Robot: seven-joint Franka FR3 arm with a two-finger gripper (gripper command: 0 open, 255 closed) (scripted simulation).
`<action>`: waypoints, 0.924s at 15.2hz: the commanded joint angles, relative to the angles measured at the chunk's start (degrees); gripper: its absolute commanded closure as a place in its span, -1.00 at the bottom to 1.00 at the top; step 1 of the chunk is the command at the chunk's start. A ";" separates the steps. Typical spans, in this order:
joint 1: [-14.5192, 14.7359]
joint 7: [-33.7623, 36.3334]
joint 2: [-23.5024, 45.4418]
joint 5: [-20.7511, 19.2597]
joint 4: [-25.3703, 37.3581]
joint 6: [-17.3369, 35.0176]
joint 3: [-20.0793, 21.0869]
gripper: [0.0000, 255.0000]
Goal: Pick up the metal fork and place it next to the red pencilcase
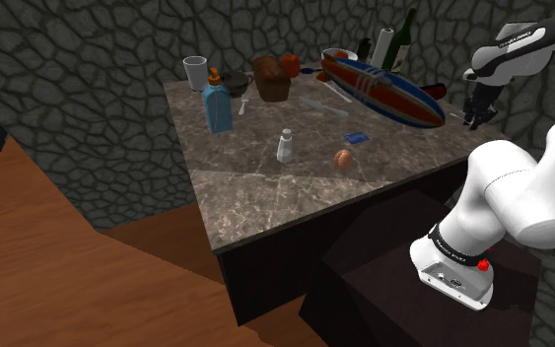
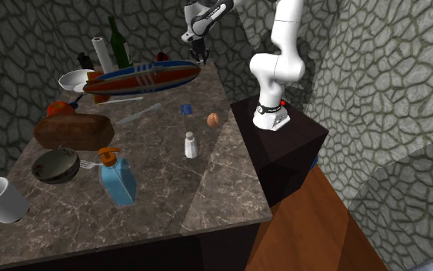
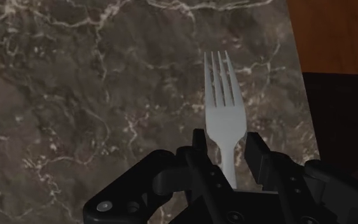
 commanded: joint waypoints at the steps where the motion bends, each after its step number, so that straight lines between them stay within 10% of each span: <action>1: 1.63 1.39 -1.28 -1.67 -0.58 0.95 -1.48 1.00; 9: 2.77 2.36 -2.30 -2.99 -0.83 1.49 -2.67 1.00; 10: 2.77 2.36 -2.30 -2.98 -0.84 1.50 -2.66 -1.00; 14: 2.73 2.34 -2.27 -2.96 -0.85 1.50 -2.64 -1.00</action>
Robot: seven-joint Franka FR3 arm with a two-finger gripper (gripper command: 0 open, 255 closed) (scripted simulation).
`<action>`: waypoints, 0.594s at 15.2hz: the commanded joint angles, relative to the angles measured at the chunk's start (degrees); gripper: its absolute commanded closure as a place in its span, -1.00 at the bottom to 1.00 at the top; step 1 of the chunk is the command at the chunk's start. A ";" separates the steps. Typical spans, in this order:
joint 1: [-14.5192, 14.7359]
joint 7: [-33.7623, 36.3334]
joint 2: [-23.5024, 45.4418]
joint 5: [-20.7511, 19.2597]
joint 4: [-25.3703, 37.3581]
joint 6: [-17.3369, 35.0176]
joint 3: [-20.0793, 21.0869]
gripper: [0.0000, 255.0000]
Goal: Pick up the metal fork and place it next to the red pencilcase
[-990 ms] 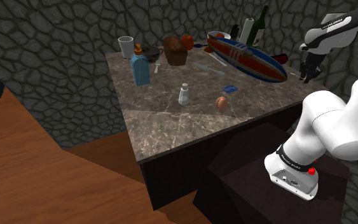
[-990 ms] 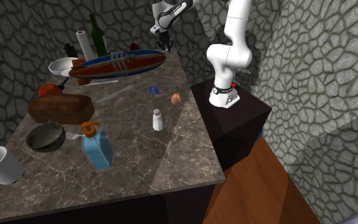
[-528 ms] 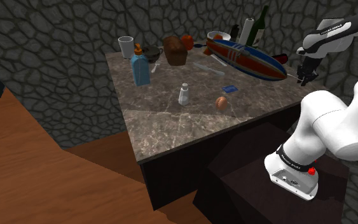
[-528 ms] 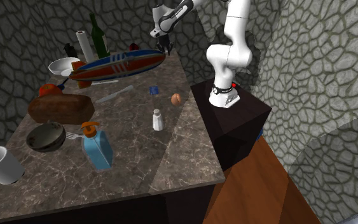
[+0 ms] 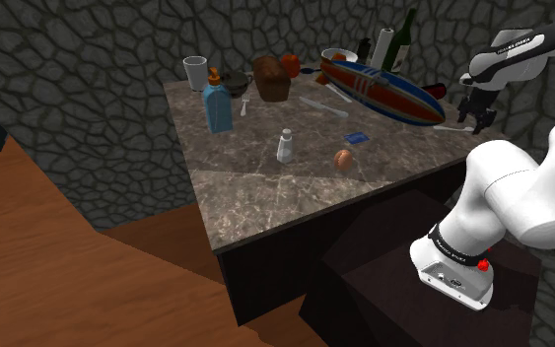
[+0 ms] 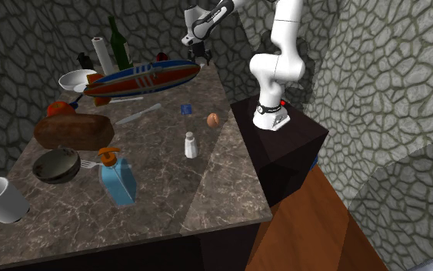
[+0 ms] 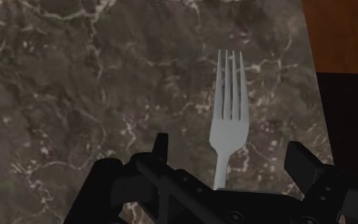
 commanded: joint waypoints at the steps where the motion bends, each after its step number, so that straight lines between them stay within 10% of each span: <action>1: 0.04 0.02 -0.03 -0.03 0.02 -0.01 -0.03 -1.00; 5: -8.16 -6.23 7.20 9.32 2.60 -4.31 8.91 -1.00; 9: -8.20 -6.20 7.16 9.27 2.61 -4.32 8.96 -1.00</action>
